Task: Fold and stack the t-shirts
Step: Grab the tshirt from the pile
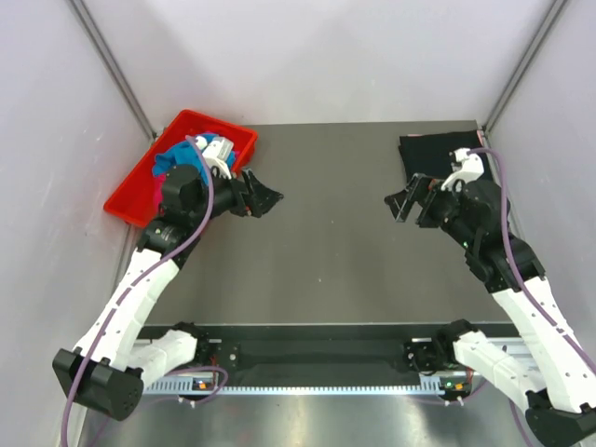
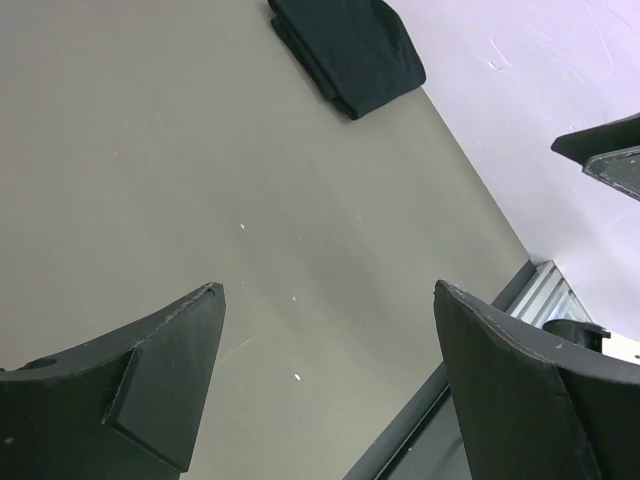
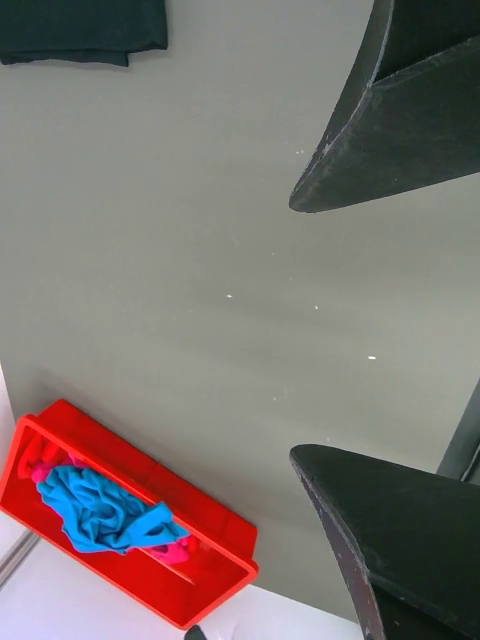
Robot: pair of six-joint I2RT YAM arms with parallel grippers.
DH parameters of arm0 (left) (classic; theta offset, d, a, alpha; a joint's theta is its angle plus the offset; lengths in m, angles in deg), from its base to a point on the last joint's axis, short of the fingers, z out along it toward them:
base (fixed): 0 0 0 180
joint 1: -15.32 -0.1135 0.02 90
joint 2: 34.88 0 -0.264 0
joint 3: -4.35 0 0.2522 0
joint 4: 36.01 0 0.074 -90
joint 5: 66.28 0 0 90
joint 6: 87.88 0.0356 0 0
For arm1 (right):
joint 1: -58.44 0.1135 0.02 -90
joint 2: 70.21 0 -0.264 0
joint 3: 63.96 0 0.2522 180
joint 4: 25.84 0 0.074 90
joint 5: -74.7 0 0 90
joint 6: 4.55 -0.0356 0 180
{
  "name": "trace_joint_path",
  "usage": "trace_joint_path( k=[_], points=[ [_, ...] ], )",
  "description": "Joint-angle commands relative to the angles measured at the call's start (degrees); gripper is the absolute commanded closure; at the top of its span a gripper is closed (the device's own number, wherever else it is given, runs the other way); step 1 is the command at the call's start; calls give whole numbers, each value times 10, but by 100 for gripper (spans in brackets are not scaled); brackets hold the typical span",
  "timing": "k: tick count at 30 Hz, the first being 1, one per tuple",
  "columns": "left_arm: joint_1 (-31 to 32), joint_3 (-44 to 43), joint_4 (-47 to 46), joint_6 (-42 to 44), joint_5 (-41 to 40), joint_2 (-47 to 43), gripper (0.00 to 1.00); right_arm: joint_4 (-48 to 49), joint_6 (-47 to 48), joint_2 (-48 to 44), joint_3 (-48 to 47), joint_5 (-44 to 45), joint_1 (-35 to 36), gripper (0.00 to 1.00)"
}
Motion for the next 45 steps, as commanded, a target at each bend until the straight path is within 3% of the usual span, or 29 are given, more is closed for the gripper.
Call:
trace_joint_path(
  k=[1, 5, 9, 14, 17, 21, 31, 33, 34, 36, 37, 41, 45],
  points=[
    [-1, 7, -22, -7, 5, -17, 11, 5, 0, -15, -7, 6, 7, 0],
    [-1, 12, -12, -10, -22, -14, 12, 1, -2, -19, -8, 6, 7, 0],
    [-12, -2, 65, -19, -187, 12, 13, 2, -6, -24, -3, 3, 7, 0],
    [-131, -15, 68, -84, -198, 71, 15, 3, -6, -38, 12, -1, 7, 0],
    [-172, -20, 28, -64, -245, 120, 16, 2, -6, -49, 26, -4, 7, 0],
    [-179, -129, 46, -13, -345, 231, 18, 2, -9, -65, 35, -8, 7, 0],
    [-208, -315, 101, -4, -390, 477, 28, -12, -25, -81, 1, -24, 7, 0],
    [-219, -344, 109, -5, -357, 497, 39, -24, -24, -85, 0, -19, 7, 0],
    [-221, -358, 115, 2, -346, 510, 64, -27, -22, -90, 0, -14, 7, 0],
    [-220, -398, 133, 9, -331, 514, 82, -34, -21, -91, -3, -10, 7, 0],
    [-221, -406, 133, 14, -318, 507, 98, -41, -22, -91, -6, -8, 7, 0],
    [-217, -438, 111, 16, -197, 429, 100, -40, -18, -90, -11, 3, 7, 0],
    [-186, -442, 74, 8, -151, 349, 100, -20, -13, -99, -5, 3, 7, 0]
  ],
)
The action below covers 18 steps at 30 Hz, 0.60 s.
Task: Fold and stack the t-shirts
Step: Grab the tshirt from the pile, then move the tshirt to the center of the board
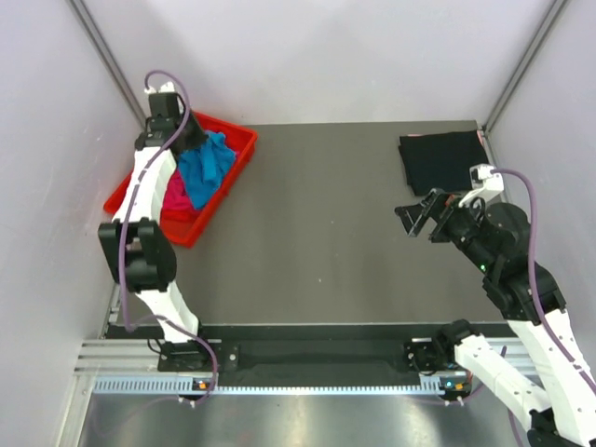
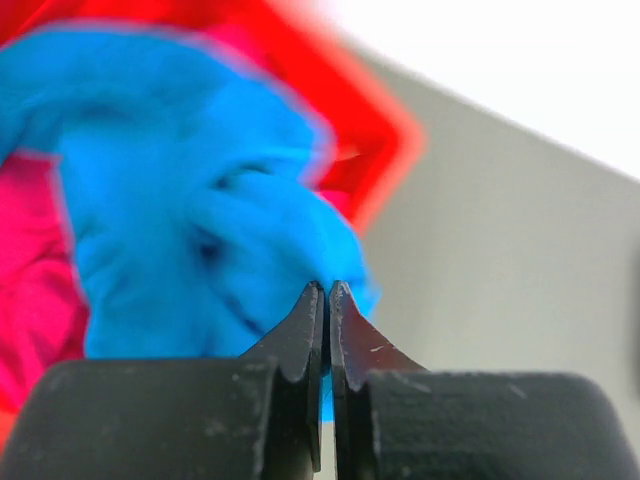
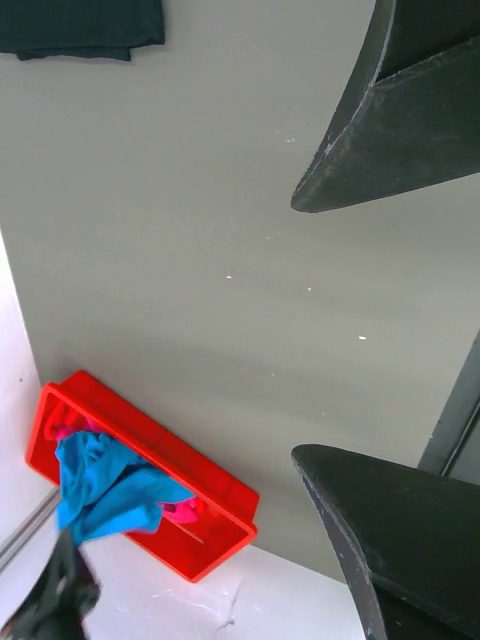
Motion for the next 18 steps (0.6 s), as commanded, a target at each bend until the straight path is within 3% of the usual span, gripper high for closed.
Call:
trace_joint_path(
  k=[1, 4, 8, 11, 16, 18],
  points=[
    [35, -30, -75, -19, 114, -157, 100, 13, 7, -6, -21, 11, 6, 0],
    [99, 29, -157, -73, 162, -231, 100, 13, -12, -17, -14, 54, 6, 0],
    [253, 93, -174, -82, 198, -281, 100, 12, -3, 1, -35, 62, 6, 0],
    [325, 167, -180, -95, 224, -311, 100, -30, -8, 30, -75, 81, 6, 0],
    [367, 373, -213, -114, 167, -399, 100, -71, -42, 28, -71, 73, 6, 0],
    [367, 464, -210, -118, 144, -420, 92, -77, -60, 20, -45, 57, 7, 0]
  ],
)
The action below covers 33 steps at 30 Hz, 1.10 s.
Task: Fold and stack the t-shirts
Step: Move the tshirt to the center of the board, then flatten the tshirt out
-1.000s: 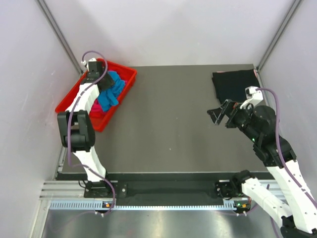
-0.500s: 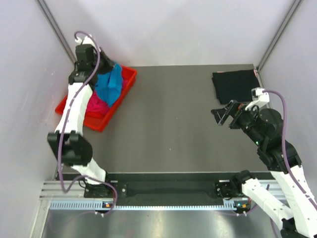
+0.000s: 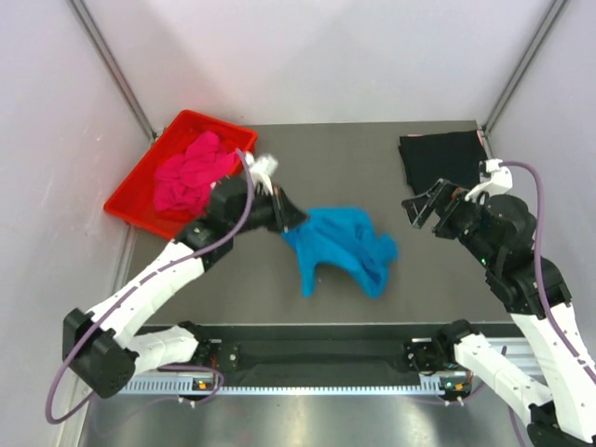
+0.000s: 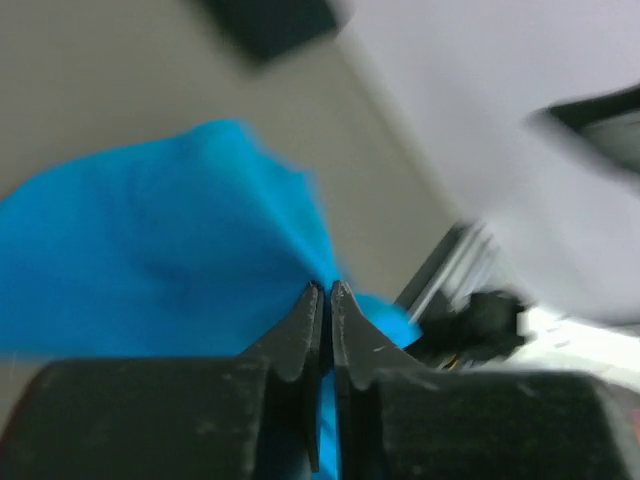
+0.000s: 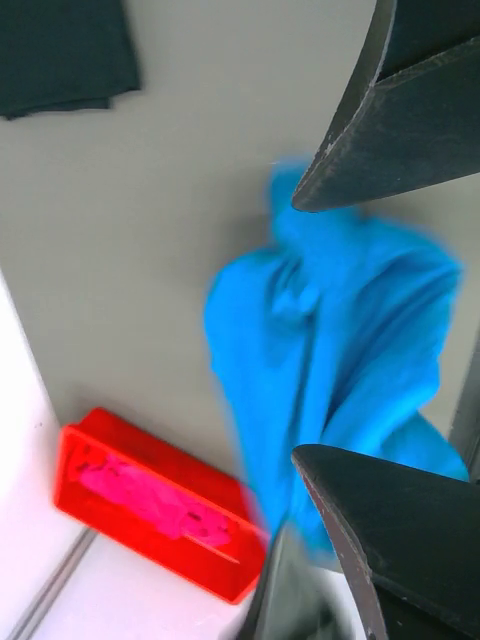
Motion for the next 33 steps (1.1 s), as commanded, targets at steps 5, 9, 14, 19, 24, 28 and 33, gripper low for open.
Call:
trace_joint_path(
  k=[5, 9, 14, 19, 24, 28, 33],
  points=[
    [-1, 132, 75, 19, 9, -12, 50, -36, -33, -8, 57, -62, 7, 0],
    [-1, 116, 156, 63, -75, -45, 37, -19, -36, 16, 88, -68, 7, 0],
    [-10, 141, 169, 70, -123, -69, 32, 35, -56, 50, 138, -74, 29, 2],
    [-34, 161, 161, 57, -131, -58, 34, 92, -90, 106, 202, -53, 77, 7],
    [-69, 189, 143, 47, -118, -57, 35, 98, -110, 193, 207, -12, 136, 13],
    [-69, 212, 124, 56, -82, -40, 37, 114, -116, 220, 222, 6, 159, 21],
    [-67, 233, 111, 57, -40, 12, 41, 107, -112, 235, 236, 23, 160, 28]
  ],
)
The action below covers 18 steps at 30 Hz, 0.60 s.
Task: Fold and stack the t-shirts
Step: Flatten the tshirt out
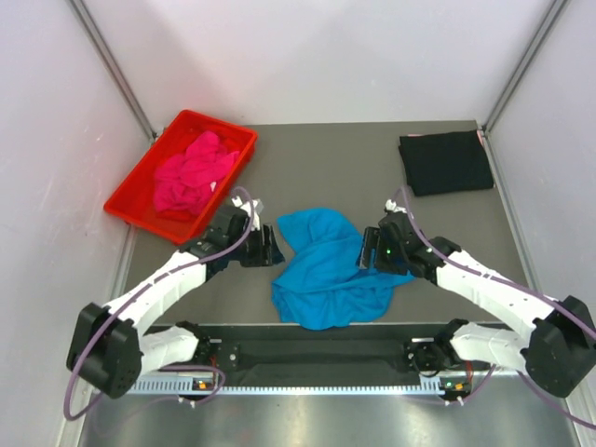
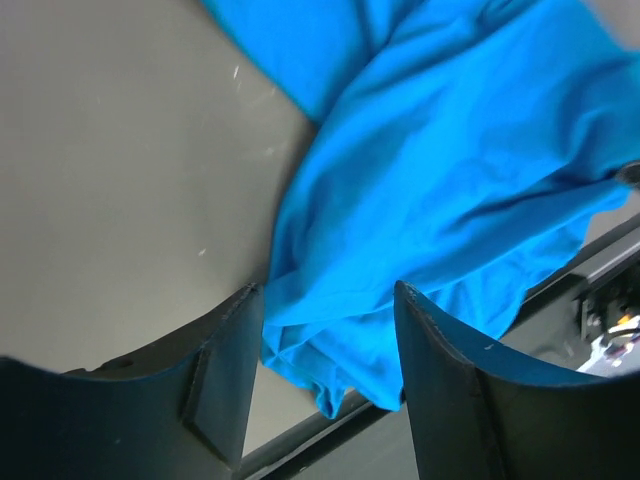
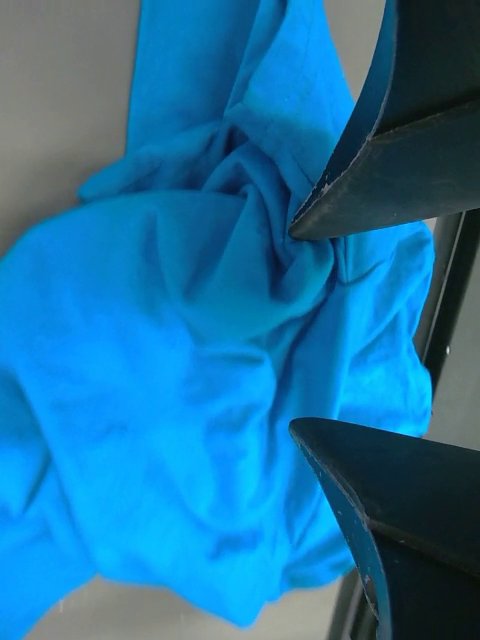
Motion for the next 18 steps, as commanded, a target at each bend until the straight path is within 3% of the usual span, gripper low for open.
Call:
trace_joint_path(
  k=[1, 4, 9, 11, 14, 18],
  points=[
    [1, 19, -31, 7, 32, 28, 41, 8, -5, 4, 4, 33, 10, 28],
    [0, 28, -29, 4, 28, 41, 41, -17, 11, 11, -18, 49, 10, 27],
    [-3, 19, -108, -36, -81, 32, 37, -65, 36, 36, -123, 94, 9, 25],
    [-7, -2, -127, -36, -99, 51, 36, -79, 0, 27, -118, 125, 9, 24],
    [-31, -63, -123, -13, -116, 110, 34, -118, -65, 20, -86, 162, -29, 22],
    [-101, -100, -120, -22, -48, 162, 34, -178, -92, 4, -55, 123, -138, 23]
  ],
)
